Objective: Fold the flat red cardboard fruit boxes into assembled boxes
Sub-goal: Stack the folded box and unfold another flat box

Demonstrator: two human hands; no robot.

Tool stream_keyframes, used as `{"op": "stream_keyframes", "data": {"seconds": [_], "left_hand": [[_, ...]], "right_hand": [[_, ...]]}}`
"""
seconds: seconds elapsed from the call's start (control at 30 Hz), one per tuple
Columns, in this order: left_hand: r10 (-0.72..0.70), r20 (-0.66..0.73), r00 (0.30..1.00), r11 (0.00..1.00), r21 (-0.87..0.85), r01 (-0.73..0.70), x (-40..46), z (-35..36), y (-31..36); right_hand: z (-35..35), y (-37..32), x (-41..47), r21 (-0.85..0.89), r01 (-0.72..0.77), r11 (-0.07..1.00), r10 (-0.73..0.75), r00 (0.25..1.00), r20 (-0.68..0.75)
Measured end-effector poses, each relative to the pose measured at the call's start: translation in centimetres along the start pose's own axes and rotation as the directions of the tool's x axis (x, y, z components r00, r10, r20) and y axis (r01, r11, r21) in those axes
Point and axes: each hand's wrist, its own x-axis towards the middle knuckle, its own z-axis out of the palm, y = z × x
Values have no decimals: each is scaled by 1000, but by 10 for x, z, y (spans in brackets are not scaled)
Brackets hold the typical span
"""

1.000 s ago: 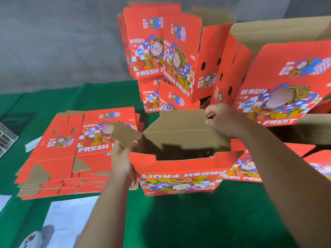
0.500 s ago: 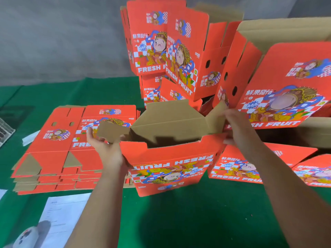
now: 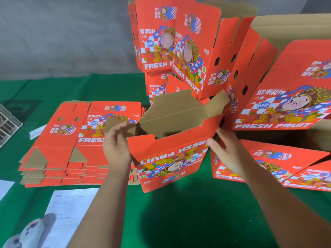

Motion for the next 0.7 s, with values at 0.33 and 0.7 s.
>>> {"op": "stream_keyframes", "data": {"seconds": [0.33, 0.7], "left_hand": [[175, 269, 947, 844, 454, -285, -13, -2, 10], [254, 287, 924, 789, 491, -369, -24, 16, 17]], "right_hand": [[28, -9, -5, 117, -163, 980, 193, 928, -318], [25, -34, -5, -84, 125, 989, -146, 932, -333]]}}
